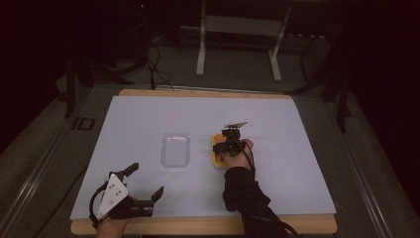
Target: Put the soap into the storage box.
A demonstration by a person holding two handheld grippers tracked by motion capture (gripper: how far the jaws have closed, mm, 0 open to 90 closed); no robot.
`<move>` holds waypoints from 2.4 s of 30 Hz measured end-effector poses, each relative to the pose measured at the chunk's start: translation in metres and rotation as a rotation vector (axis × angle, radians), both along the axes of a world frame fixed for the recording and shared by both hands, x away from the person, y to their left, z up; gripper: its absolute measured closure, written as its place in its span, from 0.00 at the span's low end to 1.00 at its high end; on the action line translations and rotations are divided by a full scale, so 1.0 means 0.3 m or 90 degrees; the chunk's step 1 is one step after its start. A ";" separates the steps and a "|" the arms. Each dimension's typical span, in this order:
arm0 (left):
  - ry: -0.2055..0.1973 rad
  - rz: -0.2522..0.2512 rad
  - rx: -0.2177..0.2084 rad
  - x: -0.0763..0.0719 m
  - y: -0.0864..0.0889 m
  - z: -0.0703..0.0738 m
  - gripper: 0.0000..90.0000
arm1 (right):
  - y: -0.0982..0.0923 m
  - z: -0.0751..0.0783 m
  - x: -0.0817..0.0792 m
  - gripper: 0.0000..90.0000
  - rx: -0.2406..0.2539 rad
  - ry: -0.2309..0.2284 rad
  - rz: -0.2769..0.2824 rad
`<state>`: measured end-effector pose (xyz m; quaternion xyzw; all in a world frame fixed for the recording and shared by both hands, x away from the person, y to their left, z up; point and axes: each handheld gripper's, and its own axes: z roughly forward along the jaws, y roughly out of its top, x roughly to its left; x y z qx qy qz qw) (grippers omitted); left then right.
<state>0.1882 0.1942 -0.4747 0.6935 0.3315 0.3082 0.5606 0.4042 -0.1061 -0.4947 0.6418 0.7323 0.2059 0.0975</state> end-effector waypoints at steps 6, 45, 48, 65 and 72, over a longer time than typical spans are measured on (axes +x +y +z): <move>0.002 -0.001 0.003 0.000 0.000 0.000 0.00 | -0.009 0.064 0.002 0.34 -0.005 -0.042 0.015; 0.008 -0.001 0.008 0.003 -0.003 -0.005 0.00 | -0.294 0.215 -0.062 0.15 0.004 -0.110 0.256; 0.008 -0.002 0.010 0.003 -0.003 -0.005 0.00 | -0.328 0.222 -0.075 0.15 0.008 -0.122 0.256; 0.011 -0.001 0.011 0.004 -0.006 -0.007 0.00 | -0.496 0.172 -0.152 0.17 0.029 -0.143 0.265; 0.011 -0.001 0.011 0.004 -0.006 -0.007 0.00 | -0.540 0.136 -0.183 0.17 0.018 -0.145 0.276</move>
